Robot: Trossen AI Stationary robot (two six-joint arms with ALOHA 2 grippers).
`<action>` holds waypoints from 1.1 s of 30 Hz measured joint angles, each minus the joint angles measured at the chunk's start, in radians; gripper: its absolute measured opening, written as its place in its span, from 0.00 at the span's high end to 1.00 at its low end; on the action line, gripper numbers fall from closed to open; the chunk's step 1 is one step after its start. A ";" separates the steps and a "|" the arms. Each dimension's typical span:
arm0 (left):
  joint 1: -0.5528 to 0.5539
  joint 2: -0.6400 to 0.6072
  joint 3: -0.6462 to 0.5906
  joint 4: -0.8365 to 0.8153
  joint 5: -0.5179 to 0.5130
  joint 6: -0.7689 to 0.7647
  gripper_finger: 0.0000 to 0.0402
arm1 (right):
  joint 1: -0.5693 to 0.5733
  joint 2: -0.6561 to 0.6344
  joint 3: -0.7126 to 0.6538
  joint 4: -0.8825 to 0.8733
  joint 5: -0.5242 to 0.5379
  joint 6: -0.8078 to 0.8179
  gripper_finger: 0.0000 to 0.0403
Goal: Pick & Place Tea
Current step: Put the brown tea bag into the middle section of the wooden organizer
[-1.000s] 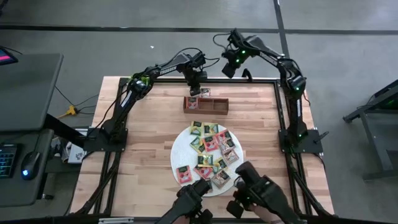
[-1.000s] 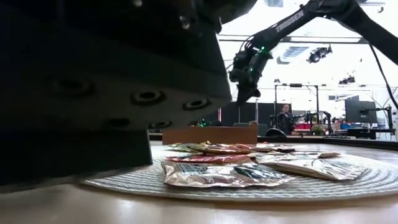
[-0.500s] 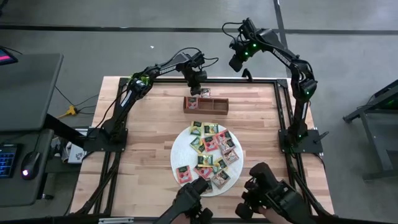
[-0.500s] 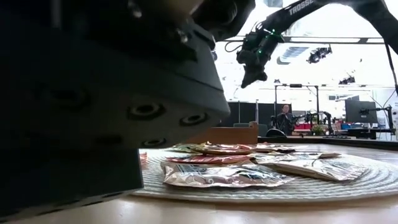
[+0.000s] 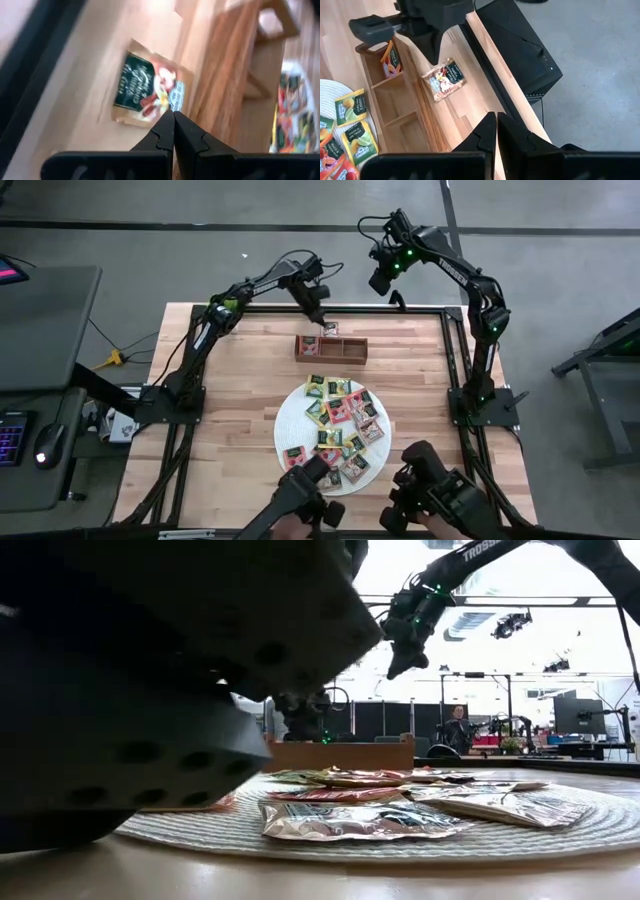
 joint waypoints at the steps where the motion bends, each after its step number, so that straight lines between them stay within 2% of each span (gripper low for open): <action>1: 0.000 0.000 0.000 0.017 0.001 -0.042 1.00 | 0.000 0.000 0.000 -0.001 0.000 -0.002 0.97; 4: -0.004 0.000 0.000 0.074 -0.011 -0.184 1.00 | 0.000 0.000 0.000 -0.002 0.000 -0.007 0.97; 7: -0.021 0.000 0.000 0.103 -0.064 -0.298 1.00 | 0.000 0.000 0.000 -0.003 0.000 -0.011 0.97; 19: -0.059 0.000 0.009 0.074 -0.254 -0.499 1.00 | 0.000 0.000 0.000 -0.007 -0.007 -0.015 0.97; 27: -0.061 -0.003 0.091 -0.113 -0.407 -0.492 1.00 | 0.000 0.000 0.000 -0.026 -0.007 -0.040 0.97; 33: -0.060 -0.002 0.090 -0.145 -0.408 -0.473 1.00 | 0.000 0.000 0.000 -0.022 -0.016 -0.048 0.97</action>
